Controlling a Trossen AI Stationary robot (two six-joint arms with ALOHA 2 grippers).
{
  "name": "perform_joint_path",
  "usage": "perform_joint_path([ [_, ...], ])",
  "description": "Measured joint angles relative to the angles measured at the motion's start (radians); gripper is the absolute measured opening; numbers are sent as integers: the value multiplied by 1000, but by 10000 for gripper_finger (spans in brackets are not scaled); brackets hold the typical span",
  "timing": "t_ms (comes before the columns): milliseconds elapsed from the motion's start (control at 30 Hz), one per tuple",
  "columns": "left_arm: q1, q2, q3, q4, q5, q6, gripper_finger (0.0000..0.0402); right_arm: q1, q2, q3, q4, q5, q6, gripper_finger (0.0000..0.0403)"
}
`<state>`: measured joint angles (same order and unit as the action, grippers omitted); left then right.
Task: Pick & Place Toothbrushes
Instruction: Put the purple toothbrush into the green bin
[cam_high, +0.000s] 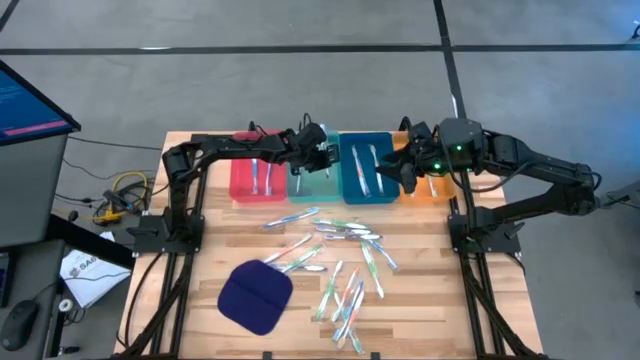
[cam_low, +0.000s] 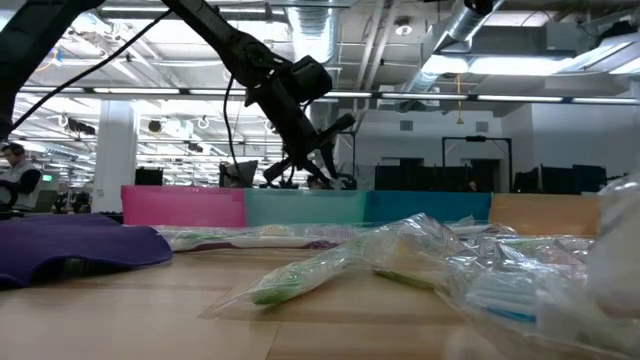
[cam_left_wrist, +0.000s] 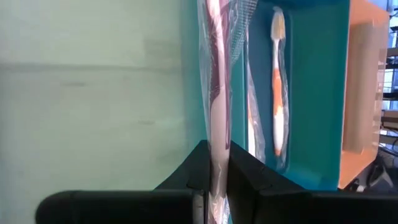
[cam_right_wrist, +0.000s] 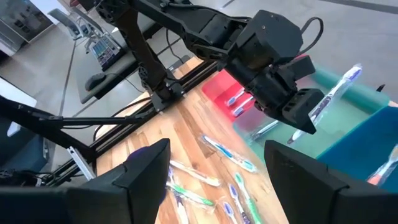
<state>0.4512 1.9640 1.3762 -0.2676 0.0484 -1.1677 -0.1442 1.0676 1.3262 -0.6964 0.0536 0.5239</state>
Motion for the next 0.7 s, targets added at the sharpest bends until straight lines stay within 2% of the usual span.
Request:
perform_joint_path([
  [267,-15,69,22,-5,31,9,21,-32,0,0,0,0,-1,256],
  [700,-13,78,67,-8,29,43,21,-41,0,0,-14,0,-1,256],
])
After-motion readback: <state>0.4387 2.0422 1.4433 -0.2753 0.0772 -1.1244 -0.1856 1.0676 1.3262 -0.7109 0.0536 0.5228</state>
